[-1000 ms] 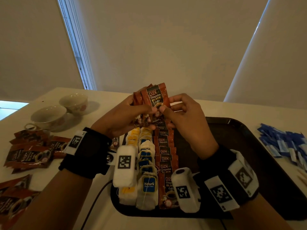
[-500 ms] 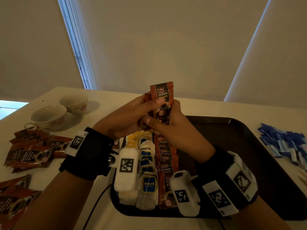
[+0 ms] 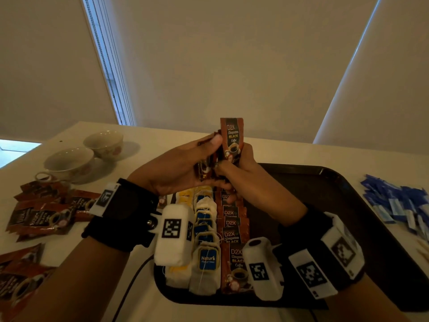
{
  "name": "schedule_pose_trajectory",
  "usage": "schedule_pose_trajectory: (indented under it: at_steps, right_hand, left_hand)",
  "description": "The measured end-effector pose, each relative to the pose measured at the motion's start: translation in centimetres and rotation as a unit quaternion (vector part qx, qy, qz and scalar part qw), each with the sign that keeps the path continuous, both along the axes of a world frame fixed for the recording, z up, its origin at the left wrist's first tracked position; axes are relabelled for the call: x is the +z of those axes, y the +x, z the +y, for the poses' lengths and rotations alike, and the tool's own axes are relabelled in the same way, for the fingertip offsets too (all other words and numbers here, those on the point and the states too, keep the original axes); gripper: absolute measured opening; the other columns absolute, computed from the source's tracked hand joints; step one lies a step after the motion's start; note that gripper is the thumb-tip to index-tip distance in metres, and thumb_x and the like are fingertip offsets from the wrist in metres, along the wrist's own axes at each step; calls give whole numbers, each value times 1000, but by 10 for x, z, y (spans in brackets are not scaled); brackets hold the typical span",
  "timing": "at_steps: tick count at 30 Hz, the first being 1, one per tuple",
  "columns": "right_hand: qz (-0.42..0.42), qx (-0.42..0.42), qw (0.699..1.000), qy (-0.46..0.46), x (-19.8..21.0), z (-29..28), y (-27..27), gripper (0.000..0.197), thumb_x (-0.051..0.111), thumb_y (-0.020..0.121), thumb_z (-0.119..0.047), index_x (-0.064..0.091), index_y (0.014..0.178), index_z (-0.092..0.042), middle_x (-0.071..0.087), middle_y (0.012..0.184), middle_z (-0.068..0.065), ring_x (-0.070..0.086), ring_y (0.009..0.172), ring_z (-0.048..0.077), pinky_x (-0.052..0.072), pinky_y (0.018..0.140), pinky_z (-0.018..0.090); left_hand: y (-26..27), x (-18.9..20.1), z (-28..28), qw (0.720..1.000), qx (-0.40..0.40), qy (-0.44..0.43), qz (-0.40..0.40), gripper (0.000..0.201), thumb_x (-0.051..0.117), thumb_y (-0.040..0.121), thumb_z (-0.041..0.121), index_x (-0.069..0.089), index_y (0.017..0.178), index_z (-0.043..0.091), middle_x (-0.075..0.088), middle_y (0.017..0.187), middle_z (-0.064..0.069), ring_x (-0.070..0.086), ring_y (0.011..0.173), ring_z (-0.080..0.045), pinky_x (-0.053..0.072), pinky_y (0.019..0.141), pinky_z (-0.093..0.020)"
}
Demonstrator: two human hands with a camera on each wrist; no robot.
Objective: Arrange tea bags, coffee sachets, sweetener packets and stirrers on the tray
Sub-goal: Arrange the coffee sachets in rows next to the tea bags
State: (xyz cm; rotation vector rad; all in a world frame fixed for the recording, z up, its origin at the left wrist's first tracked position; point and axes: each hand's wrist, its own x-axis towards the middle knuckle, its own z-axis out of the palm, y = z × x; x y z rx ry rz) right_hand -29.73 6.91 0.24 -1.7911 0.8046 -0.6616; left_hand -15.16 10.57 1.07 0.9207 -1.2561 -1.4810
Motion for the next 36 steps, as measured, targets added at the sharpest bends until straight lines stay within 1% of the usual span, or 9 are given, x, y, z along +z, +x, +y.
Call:
schedule_pose_trajectory:
  at_steps: [5,10,14,17,21,24,27,33,36]
  right_hand:
    - [10,8,998,-56,4,0,-6,41,57,90,-33,26,117,-27,55,93,-10,63,72,0,56,55,21]
    - [-11,2,998,-59,12,-2,-14,35,47,91,-45,41,122,-28,58,110,-6,64,92,10,60,65,29]
    - [-114,-69,991,-13,8,-4,-12,23,51,95,-29,54,115,-19,63,101,-3,67,90,16,60,70,36]
    - [-160,-88,983,17,9,-5,-13,15,55,92,-21,59,107,-20,64,98,-2,67,89,14,59,69,28]
    - [-235,-99,960,116,13,-10,-16,20,57,90,-14,61,110,-11,68,93,6,69,75,12,59,68,30]
    - [-277,-108,939,172,15,-10,-17,25,56,90,-11,58,114,-6,67,100,10,67,81,16,59,70,32]
    - [-297,-114,927,197,15,-10,-16,22,55,91,-8,58,113,-8,67,95,6,66,78,13,57,71,30]
    - [-300,-136,921,206,8,-4,-7,24,55,92,-11,54,116,-7,65,94,8,66,77,16,58,67,31]
    - [-312,-152,909,232,6,-5,-5,29,54,93,-12,52,121,-5,65,104,11,66,88,20,59,69,31]
  left_hand:
    - [-8,-1,-4,997,74,-16,-8,32,51,83,26,56,114,22,70,104,-7,69,92,-19,56,78,-35]
    - [-7,-4,-10,993,121,-12,-9,24,47,93,16,58,115,17,73,97,-3,70,87,-19,58,68,-31]
    - [-12,-5,-12,993,118,-21,0,25,46,95,18,56,118,21,71,104,-5,69,92,-22,58,71,-35]
    - [-9,-4,-11,996,80,-3,48,38,45,88,26,52,124,15,67,110,-12,68,93,-29,58,68,-39]
    - [-1,-2,-10,997,32,-38,60,44,37,84,14,52,125,17,66,114,-12,65,100,-34,57,73,-44]
    - [0,-3,-10,994,48,-69,66,49,39,86,1,47,132,15,63,117,-15,63,102,-33,56,77,-46]
    - [0,-5,-13,987,101,-107,61,61,44,83,-4,41,139,19,51,133,-19,50,112,-34,45,96,-53]
    - [-11,-8,-17,968,162,-183,58,51,42,91,-5,36,136,17,55,128,-10,55,121,-26,50,93,-42]
    - [-19,-9,-16,965,171,-168,105,44,38,93,-8,45,127,18,64,113,-7,65,103,-19,55,84,-34]
